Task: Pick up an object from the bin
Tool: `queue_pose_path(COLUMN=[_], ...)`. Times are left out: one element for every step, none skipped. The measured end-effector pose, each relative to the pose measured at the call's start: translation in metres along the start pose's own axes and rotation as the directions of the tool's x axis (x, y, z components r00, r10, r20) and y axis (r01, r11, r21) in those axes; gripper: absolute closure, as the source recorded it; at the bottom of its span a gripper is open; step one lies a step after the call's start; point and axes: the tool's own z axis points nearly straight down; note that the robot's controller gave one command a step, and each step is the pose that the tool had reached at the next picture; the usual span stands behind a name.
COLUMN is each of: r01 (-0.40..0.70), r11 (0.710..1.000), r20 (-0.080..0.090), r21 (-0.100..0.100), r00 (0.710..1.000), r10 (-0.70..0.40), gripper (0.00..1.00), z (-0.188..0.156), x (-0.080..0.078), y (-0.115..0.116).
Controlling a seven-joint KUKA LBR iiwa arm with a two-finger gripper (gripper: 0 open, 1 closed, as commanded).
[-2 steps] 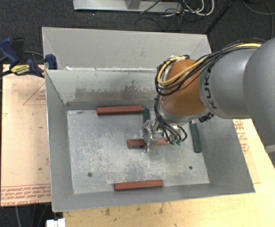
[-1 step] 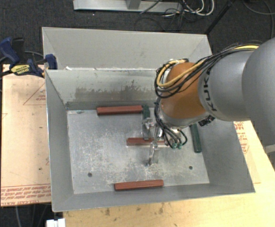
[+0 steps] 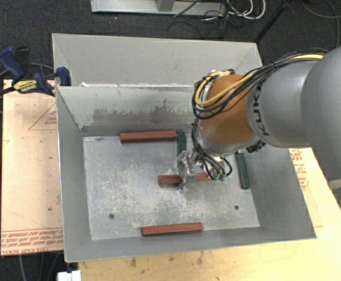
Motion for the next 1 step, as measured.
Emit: queue_pose_path(r01=[0.335], r11=[0.942], r20=[0.008], r21=[0.003], r00=[0.942], r10=[-0.335], gripper=[1.00], z=[-0.1391], x=[-0.0197], y=[0.0111])
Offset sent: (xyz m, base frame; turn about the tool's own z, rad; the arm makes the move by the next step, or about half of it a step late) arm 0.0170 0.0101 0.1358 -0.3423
